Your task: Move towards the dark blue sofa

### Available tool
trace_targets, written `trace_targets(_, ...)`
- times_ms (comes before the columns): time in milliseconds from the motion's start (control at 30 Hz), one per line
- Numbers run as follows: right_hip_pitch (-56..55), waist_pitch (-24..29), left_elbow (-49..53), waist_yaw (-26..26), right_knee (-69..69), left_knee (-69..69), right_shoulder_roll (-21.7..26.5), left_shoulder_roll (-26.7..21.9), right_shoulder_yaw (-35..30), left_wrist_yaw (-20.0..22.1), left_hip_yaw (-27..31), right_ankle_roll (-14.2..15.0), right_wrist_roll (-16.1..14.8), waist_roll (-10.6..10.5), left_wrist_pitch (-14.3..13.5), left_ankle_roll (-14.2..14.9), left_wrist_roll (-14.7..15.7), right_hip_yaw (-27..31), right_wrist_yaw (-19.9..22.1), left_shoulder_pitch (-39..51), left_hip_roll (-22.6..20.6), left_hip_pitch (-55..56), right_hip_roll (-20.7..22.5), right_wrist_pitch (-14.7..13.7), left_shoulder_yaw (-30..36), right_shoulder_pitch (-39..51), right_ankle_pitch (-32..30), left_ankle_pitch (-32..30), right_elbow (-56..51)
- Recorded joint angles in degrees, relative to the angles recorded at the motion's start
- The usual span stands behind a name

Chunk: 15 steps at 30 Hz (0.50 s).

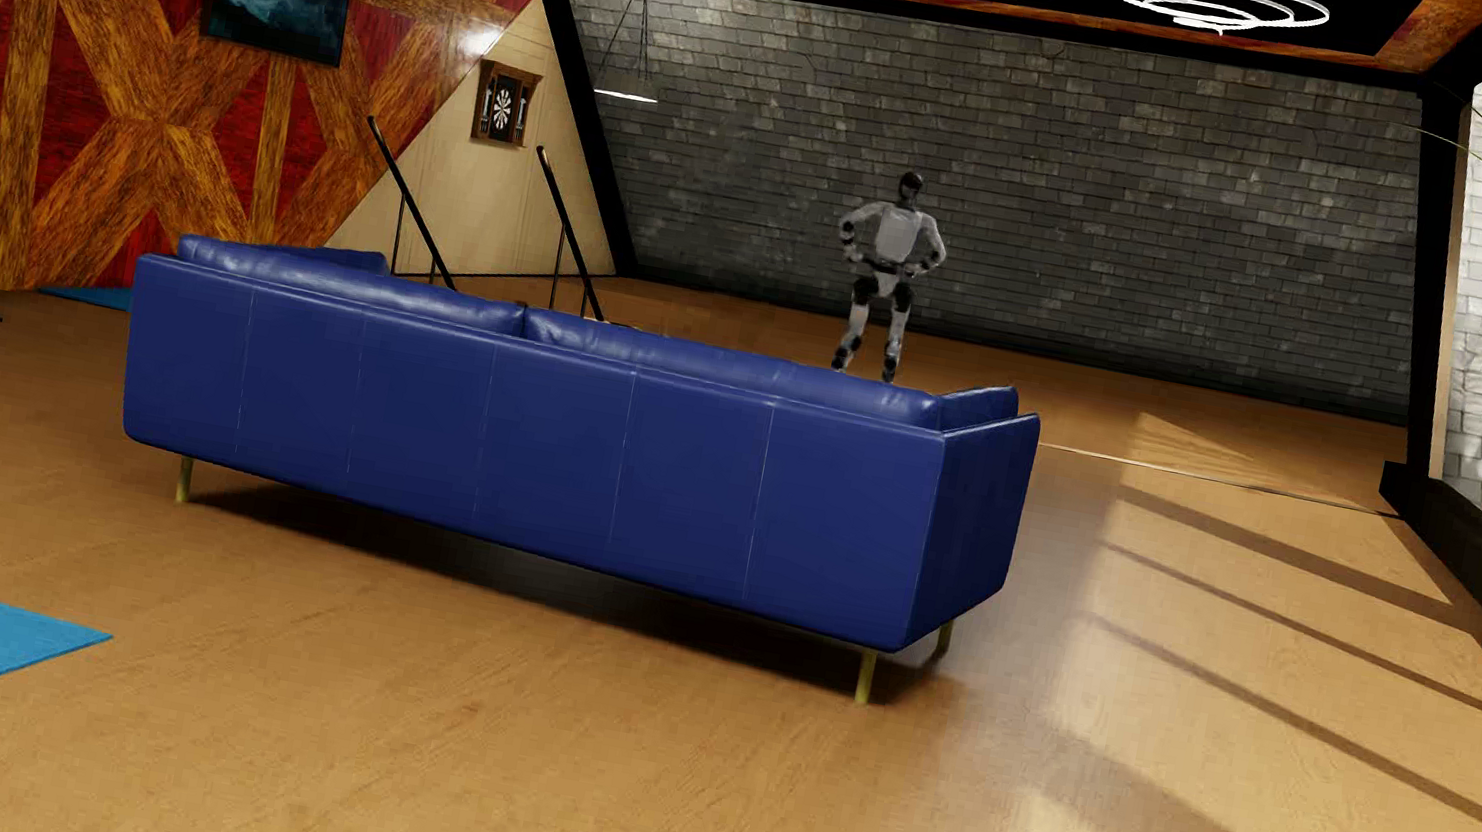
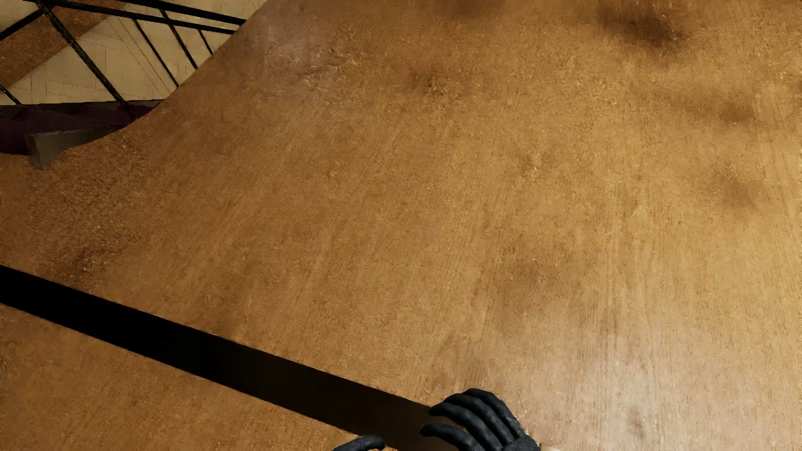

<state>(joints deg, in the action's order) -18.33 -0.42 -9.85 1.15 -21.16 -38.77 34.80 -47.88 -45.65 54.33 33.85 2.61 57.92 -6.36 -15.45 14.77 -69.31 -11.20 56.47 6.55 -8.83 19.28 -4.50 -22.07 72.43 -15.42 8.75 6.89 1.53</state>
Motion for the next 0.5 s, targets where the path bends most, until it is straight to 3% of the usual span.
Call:
trace_targets(67, 1.1, -0.5, -0.8, -0.2, 2.0, 6.2, 0.5, 1.5, 0.3, -0.9, -5.4, 0.7, -0.8, -0.3, -0.8, -6.4, -0.7, 2.2, 0.0, 0.3, 3.7, -3.3, 1.0, 0.2, -0.7, 0.2, -1.2, 2.4, -0.3)
trace_targets(133, 1.4, -1.1, -1.7, -0.3, 3.6, 11.0, 0.7, 2.9, 1.6, -1.4, -10.6, 1.7, -1.2, -0.3, -2.4, -9.8, -0.9, 4.3, 0.0, 0.4, 6.2, -5.3, 1.9, -0.1, -1.0, 0.2, -2.3, 3.8, 0.0)
trace_targets(267, 0.4, -1.5, -2.5, -0.3, 5.3, 15.6, 0.9, 4.3, 3.0, -1.0, -16.9, 4.1, -0.1, 0.4, -4.3, -11.6, 0.7, 9.4, 0.0, 0.8, 8.0, -7.2, 2.9, -1.2, -0.5, 0.1, -4.8, 4.6, 1.4)
trace_targets(367, -2.7, -1.1, -1.8, -0.8, 5.2, 17.7, 2.5, 4.4, 0.7, -2.3, -23.2, 6.4, 0.5, 1.7, -4.2, -13.5, 0.1, 15.7, 0.0, -0.1, 8.0, -7.2, 3.5, -1.0, -2.0, 1.3, -7.3, 4.8, 2.9)
trace_targets(433, -6.8, -0.4, -1.5, -1.2, 2.7, 18.9, 4.9, 5.2, -1.7, -2.3, -28.8, 8.1, 2.2, 3.2, -3.7, -14.5, 1.4, 21.1, 0.0, -0.4, 7.3, -6.5, 3.8, -0.2, -2.6, 1.7, -8.4, 4.6, 2.5)
trace_targets(500, -10.1, 1.0, -1.0, -1.7, 2.9, 20.0, 6.3, 5.9, -3.6, 0.0, -34.9, 10.6, 2.8, 5.1, -3.9, -15.2, -0.7, 27.2, 0.0, -1.0, 6.2, -5.1, 4.1, 0.5, -4.1, 2.3, -10.9, 3.7, 3.3)
